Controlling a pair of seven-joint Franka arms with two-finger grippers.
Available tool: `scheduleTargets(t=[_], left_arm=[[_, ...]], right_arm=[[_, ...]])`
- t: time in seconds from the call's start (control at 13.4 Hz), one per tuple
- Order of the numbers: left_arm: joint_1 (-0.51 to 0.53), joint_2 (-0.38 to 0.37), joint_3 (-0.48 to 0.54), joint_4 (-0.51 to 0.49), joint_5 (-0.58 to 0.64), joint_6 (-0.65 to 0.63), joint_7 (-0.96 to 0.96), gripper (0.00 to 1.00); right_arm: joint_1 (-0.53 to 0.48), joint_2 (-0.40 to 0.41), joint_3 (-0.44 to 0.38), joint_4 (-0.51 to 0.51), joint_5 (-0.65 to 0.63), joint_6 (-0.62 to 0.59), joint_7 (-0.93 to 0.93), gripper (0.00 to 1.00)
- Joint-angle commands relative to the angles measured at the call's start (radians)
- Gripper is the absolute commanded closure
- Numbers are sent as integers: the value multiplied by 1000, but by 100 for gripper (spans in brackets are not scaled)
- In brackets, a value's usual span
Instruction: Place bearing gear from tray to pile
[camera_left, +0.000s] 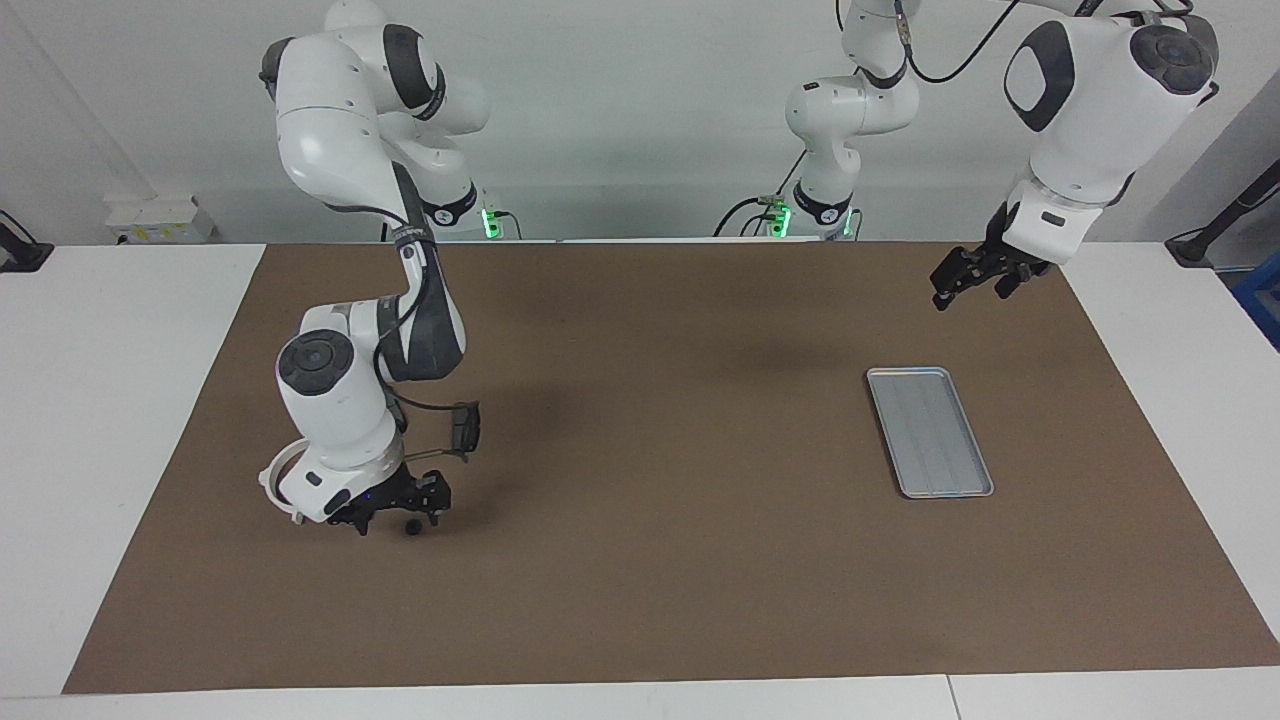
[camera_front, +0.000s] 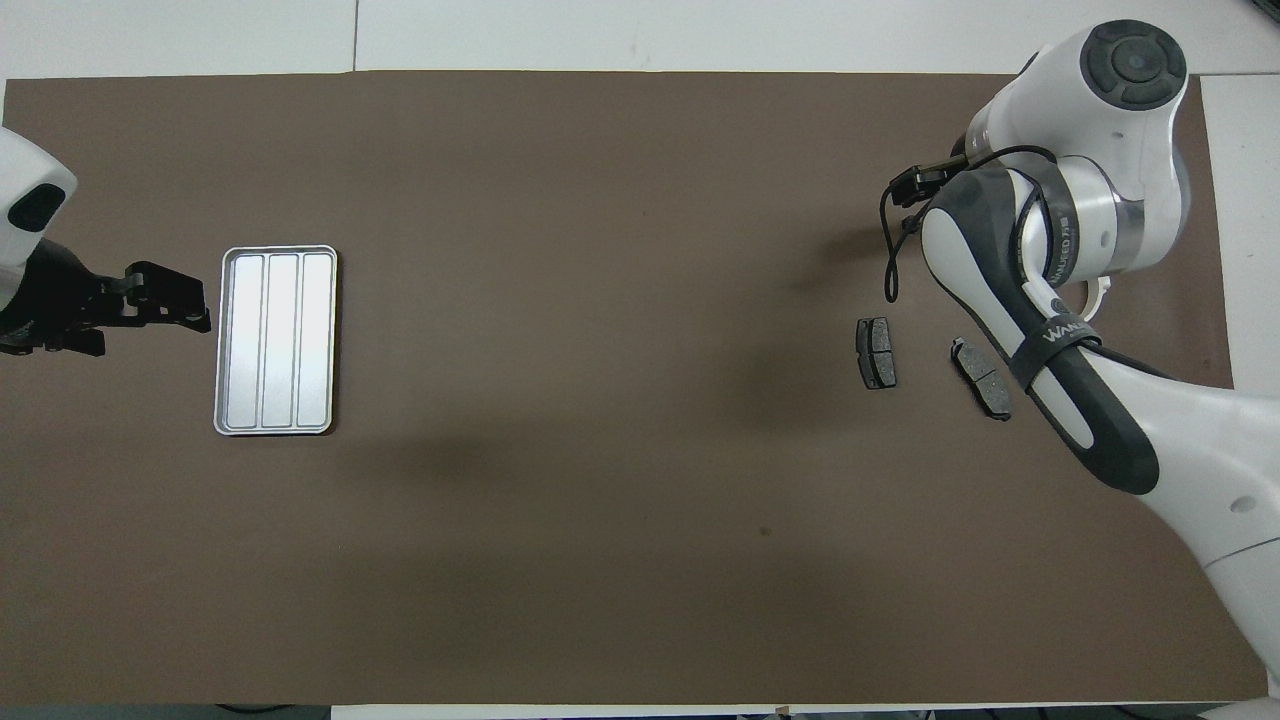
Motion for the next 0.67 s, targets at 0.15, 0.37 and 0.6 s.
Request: scheduleTargets(t=[0.15,0.37,0.6], left_arm=[[-13,-9,8,7,17,-15,-3,0],[-13,-9,9,7,17,-15,-2,0],[-13,-9,9,7,17,-15,-2,0]], right_arm=[[-26,-248,8,-156,22,-97,-35,0],[-29,-426,8,-246,84,-181,-32,0],[-30,-534,7,-249,122,-305,-27,0]])
